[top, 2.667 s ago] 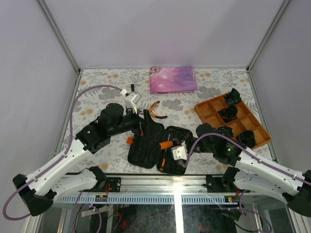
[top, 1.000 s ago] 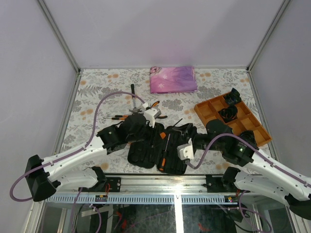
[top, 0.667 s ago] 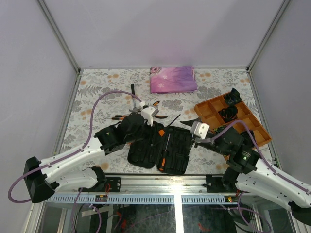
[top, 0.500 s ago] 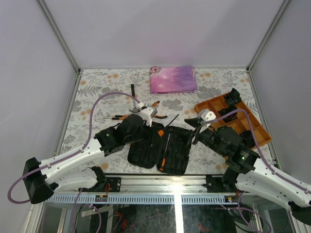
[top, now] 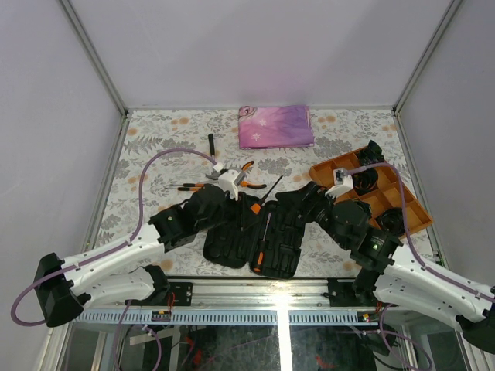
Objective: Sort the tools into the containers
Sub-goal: Place the screwdriver in the storage box.
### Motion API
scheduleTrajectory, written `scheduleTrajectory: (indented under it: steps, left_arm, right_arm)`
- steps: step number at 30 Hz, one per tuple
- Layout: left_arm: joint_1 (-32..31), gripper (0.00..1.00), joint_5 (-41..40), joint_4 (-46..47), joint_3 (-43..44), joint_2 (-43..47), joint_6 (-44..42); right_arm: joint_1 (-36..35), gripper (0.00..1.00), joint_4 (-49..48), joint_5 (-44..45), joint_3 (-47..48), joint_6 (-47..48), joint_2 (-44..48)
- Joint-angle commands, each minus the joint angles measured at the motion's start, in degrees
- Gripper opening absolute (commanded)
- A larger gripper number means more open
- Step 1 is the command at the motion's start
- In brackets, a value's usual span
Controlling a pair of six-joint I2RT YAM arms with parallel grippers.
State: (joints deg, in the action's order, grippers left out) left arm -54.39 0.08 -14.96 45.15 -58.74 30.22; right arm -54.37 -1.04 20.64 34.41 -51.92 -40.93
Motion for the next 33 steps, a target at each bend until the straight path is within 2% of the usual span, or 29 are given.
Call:
scheduleTrajectory:
  steps: [1,9,19,27,30,33]
  left_arm:
    - [-0.02,0.00,-0.68,6.62,-1.15,0.89,1.47]
    - [-0.02,0.00,0.50,8.37,-0.54,-0.92,1.45]
    - [-0.05,0.00,2.39,8.39,-0.67,-0.86,1.28]
    - [-0.08,0.00,3.75,8.63,-1.44,-0.32,1.49]
    - [-0.08,0.08,6.05,8.52,-1.03,-0.40,0.70]
    - [-0.10,0.17,7.90,8.37,-0.93,-0.25,0.31]
  right_arm:
    - [-0.05,0.90,-12.10,3.25,-4.56,-13.13,-0.14]
    - [-0.04,0.86,-17.13,-2.31,-3.85,-16.09,-7.72]
    - [-0.07,0.63,-29.29,-7.85,-7.58,-25.59,-15.32]
    - [-0.06,0.26,-37.45,-11.71,-8.53,-28.87,-19.79]
    - [-0.04,0.10,-37.22,-11.88,-8.61,-29.16,-19.91]
    - [-0.07,0.01,-34.40,-11.48,-8.17,-28.00,-18.84]
